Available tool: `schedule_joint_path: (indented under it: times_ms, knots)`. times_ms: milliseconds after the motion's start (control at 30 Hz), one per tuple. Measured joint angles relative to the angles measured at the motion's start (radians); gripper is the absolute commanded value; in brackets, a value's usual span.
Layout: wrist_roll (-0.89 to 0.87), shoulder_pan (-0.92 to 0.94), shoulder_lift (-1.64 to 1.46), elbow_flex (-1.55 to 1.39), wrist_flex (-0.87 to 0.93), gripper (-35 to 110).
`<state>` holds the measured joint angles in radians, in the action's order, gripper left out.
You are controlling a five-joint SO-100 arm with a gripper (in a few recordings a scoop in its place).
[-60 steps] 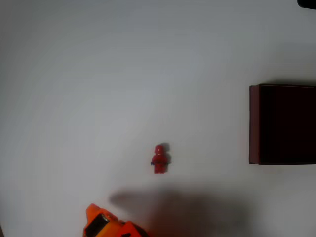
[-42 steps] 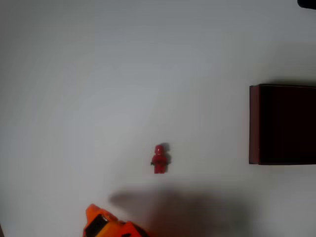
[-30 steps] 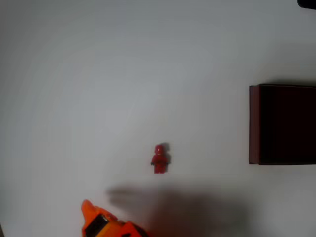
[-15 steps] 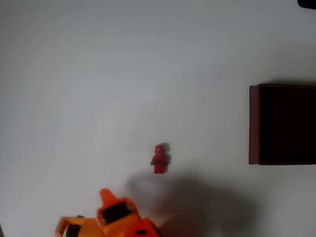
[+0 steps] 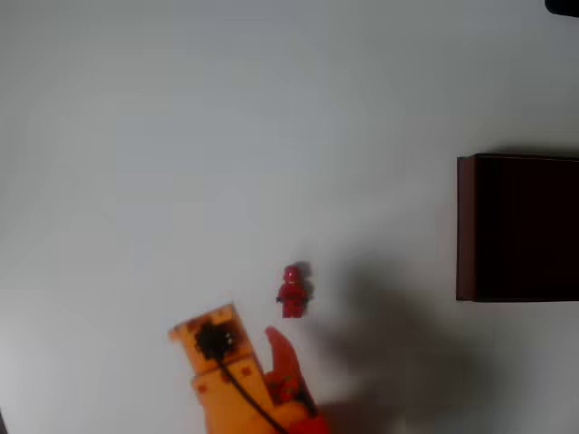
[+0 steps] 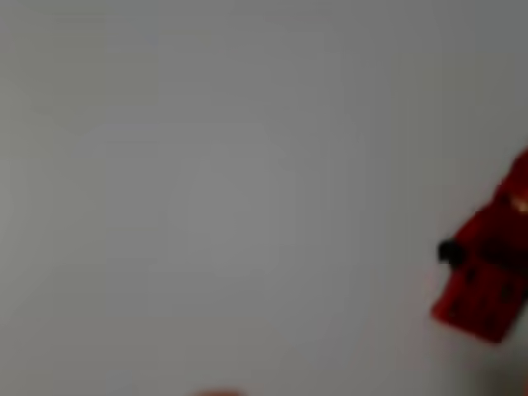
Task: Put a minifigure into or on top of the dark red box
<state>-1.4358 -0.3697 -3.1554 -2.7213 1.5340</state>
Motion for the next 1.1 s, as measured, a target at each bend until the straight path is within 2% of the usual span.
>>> schedule_joint_path:
  times_ms: [200, 500, 633, 1100]
  knots:
    - [-0.146, 0.08, 0.385, 0.196, 0.011, 20]
    - [-0.38, 0.12, 0.407, 0.126, -0.067, 22]
    - [-0.426, 0.114, 0.38, 0.046, -0.129, 22]
    - [-0.357, 0.187, 0.577, -0.017, -0.331, 23]
